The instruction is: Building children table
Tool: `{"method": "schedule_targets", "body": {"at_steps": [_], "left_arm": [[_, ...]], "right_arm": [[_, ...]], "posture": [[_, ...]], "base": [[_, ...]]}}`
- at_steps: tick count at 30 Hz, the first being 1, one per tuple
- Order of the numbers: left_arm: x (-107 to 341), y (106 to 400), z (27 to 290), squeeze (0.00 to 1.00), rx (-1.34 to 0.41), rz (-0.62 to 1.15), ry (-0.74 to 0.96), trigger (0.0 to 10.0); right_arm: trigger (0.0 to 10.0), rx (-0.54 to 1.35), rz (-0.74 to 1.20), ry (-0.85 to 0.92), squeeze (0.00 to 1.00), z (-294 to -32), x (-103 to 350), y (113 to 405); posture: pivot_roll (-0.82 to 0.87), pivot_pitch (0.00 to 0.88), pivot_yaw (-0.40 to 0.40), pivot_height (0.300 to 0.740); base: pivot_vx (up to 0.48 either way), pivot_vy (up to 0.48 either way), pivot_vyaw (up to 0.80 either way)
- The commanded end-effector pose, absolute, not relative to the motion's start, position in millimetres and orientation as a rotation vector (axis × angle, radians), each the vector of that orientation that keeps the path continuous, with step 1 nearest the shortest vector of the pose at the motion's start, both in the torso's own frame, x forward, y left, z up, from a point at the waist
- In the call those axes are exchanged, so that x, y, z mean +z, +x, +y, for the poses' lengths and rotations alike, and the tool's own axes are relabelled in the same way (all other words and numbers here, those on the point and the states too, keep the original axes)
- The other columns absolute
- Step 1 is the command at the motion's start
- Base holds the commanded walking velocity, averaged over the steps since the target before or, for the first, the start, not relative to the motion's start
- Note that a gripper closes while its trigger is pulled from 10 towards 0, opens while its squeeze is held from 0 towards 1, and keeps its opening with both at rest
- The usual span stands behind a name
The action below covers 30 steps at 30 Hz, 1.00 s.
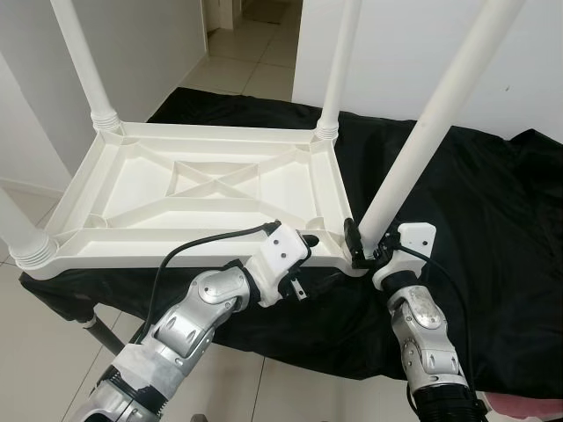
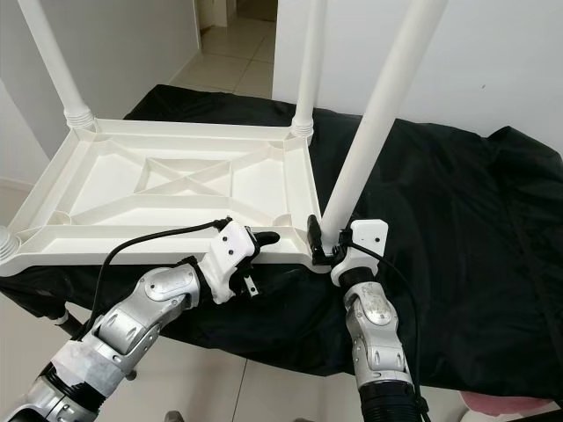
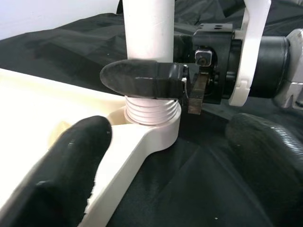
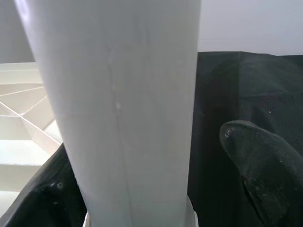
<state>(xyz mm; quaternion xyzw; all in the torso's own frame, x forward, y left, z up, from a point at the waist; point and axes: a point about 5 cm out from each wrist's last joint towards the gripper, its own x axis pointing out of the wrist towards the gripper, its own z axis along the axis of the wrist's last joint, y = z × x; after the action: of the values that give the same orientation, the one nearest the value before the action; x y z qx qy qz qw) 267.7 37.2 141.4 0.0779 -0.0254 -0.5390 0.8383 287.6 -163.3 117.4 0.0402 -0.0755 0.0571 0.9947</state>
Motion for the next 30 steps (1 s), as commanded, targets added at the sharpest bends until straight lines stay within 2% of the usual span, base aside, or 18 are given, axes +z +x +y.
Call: {"method": "schedule_targets", "body": {"at_steps": [1, 2, 3, 4, 5, 8, 9, 10, 13, 14, 15, 16, 19, 20, 25, 28, 29, 30], "left_arm": [[137.7, 264.1, 37.4, 1.0, -1.178, -0.023, 0.149, 10.0], [137.4, 263.2, 37.1, 1.0, -1.182, -0.021, 0.148, 10.0], [137.2, 262.3, 36.9, 0.15, -1.185, -0.025, 0.158, 10.0], [137.2, 262.3, 36.9, 0.15, -1.185, -0.025, 0.158, 10.0], [136.3, 261.6, 37.1, 0.0, -1.193, -0.019, 0.157, 10.0], [135.4, 260.2, 37.5, 0.0, -1.222, -0.006, 0.128, 10.0], [136.1, 260.4, 37.9, 0.69, -1.226, -0.006, 0.117, 10.0], [136.7, 261.5, 38.0, 1.0, -1.218, -0.017, 0.135, 10.0], [137.1, 262.3, 38.0, 1.0, -1.21, -0.026, 0.151, 10.0], [136.9, 263.4, 37.9, 1.0, -1.196, -0.032, 0.172, 10.0], [136.9, 263.4, 37.9, 1.0, -1.196, -0.032, 0.172, 10.0], [136.3, 262.9, 38.3, 0.0, -1.202, -0.026, 0.174, 10.0], [136.1, 262.3, 38.8, 0.0, -1.208, -0.023, 0.174, 10.0], [136.4, 259.9, 40.3, 1.0, -1.237, -0.008, 0.144, 10.0], [137.2, 258.5, 41.2, 1.0, -1.252, -0.002, 0.121, 10.0], [136.1, 260.0, 41.6, 1.0, -1.232, -0.009, 0.166, 10.0], [135.3, 259.9, 41.5, 0.0, -1.233, -0.008, 0.183, 10.0], [134.9, 259.2, 41.2, 0.0, -1.237, -0.005, 0.185, 10.0]], "right_arm": [[10.0, 0.101, -0.148, 0.071, 0.0, -166.7, 114.0, 286.1], [10.0, 0.1, -0.149, 0.069, 0.0, -167.1, 113.6, 286.0], [10.0, 0.099, -0.151, 0.061, 0.0, -168.3, 112.8, 286.0], [10.0, 0.099, -0.151, 0.061, 0.0, -168.3, 112.8, 286.0], [10.0, 0.101, -0.153, 0.06, 0.0, -168.8, 112.3, 286.2], [10.0, 0.104, -0.156, 0.061, 0.0, -168.8, 112.2, 286.7], [10.0, 0.112, -0.157, 0.065, 0.0, -168.1, 112.4, 287.0], [10.0, 0.131, -0.156, 0.075, 0.13, -166.9, 112.4, 287.4], [10.0, 0.145, -0.156, 0.082, 0.13, -166.1, 112.3, 287.7], [10.0, 0.169, -0.155, 0.099, 1.0, -165.0, 112.4, 287.5], [10.0, 0.169, -0.155, 0.099, 1.0, -165.0, 112.4, 287.5], [10.0, 0.194, -0.161, 0.088, 1.0, -164.9, 113.5, 287.3], [10.0, 0.226, -0.172, 0.072, 1.0, -165.4, 115.4, 286.7], [10.0, 0.301, -0.175, 0.031, 0.0, -168.1, 117.5, 287.3], [10.0, 0.343, -0.169, 0.006, 0.0, -170.9, 117.9, 288.8], [10.0, 0.388, -0.162, -0.019, 0.0, -171.7, 118.0, 290.2], [10.0, 0.408, -0.157, -0.031, 0.0, -171.9, 117.7, 290.8], [10.0, 0.426, -0.152, -0.039, 0.0, -172.5, 117.6, 291.3]], "posture": [[-0.05, 0.0, -0.048, 0.74], [-0.05, 0.0, -0.049, 0.74], [-0.05, 0.0, -0.05, 0.74], [-0.05, 0.0, -0.05, 0.74], [-0.05, 0.0, -0.05, 0.74], [-0.05, 0.0, -0.049, 0.74], [-0.05, 0.0, -0.049, 0.74], [-0.04, 0.0, -0.046, 0.74], [-0.04, 0.0, -0.046, 0.74], [-0.04, 0.0, -0.046, 0.74], [-0.04, 0.0, -0.046, 0.74], [-0.04, 0.0, -0.044, 0.74], [-0.04, 0.0, -0.042, 0.74], [-0.04, 0.0, -0.037, 0.74], [-0.04, 0.0, -0.037, 0.74], [-0.05, 0.0, -0.034, 0.74], [-0.05, 0.0, -0.034, 0.74], [-0.05, 0.0, -0.033, 0.74]], "base": [[0.0, 0.0, 0.0], [0.0, 0.0, 0.0], [0.0, 0.0, 0.0], [0.0, 0.0, 0.0], [0.0, 0.0, 0.0], [0.0, 0.0, 0.0], [0.0, 0.0, 0.0], [0.0, 0.0, 0.0], [0.0, 0.0, 0.0], [0.0, 0.0, 0.0], [0.0, 0.0, 0.0], [0.0, 0.0, 0.0], [0.0, 0.0, 0.0], [0.0, 0.0, 0.0], [0.0, 0.0, 0.0], [0.0, 0.0, 0.0], [0.0, 0.0, 0.0], [0.0, 0.0, 0.0]]}}
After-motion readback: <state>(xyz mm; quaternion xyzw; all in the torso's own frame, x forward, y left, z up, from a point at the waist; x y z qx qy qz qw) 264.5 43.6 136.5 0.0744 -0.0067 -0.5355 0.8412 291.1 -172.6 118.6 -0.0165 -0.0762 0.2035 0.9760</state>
